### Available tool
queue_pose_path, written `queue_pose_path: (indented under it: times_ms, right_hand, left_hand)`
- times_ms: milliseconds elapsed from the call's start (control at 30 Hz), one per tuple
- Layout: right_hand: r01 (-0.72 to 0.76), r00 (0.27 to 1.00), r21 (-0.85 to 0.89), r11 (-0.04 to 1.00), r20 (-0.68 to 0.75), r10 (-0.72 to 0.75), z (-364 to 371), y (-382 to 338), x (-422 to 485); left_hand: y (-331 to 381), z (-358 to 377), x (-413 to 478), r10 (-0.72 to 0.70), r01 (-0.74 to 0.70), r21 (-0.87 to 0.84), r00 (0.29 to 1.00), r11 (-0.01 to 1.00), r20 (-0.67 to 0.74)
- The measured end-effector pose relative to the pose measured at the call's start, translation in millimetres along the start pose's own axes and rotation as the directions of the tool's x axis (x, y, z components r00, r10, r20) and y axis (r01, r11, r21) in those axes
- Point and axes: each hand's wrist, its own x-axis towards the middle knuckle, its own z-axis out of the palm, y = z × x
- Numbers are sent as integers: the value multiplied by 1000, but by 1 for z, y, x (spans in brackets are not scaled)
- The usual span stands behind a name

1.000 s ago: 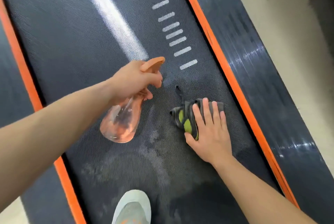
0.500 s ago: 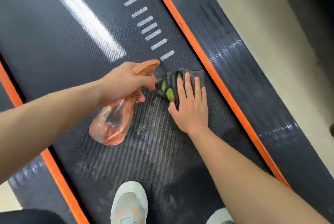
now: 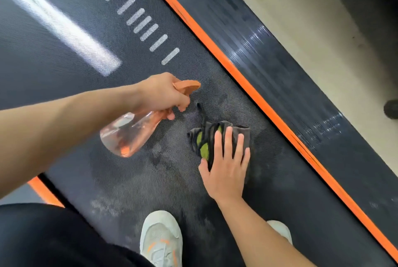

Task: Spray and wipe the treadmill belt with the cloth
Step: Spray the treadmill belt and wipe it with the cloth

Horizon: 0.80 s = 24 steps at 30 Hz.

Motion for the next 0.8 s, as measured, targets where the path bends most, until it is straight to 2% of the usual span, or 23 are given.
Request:
queue_pose_path:
  times_ms: [167,333,467,800]
  right_hand:
    - [-8,1000,15,1000,-16,8,0,-1,0]
    - [-39,999,30,999,-32,40,-2,-10,-2]
    - [-51,998,44,998,-29,53,-2,-13,-4]
    - [-84,996,78,993,5,83,-1,-33,-20]
  left_hand:
    - [7,11,-1,-11,13,22,997,1000,-82]
    - [5,11,-10,37,-34,43,996,999,-76]
    - [5,8,-13,45,-44,13,991,999,-124]
    - [31,23,-21,77,-89,151,994,985,79]
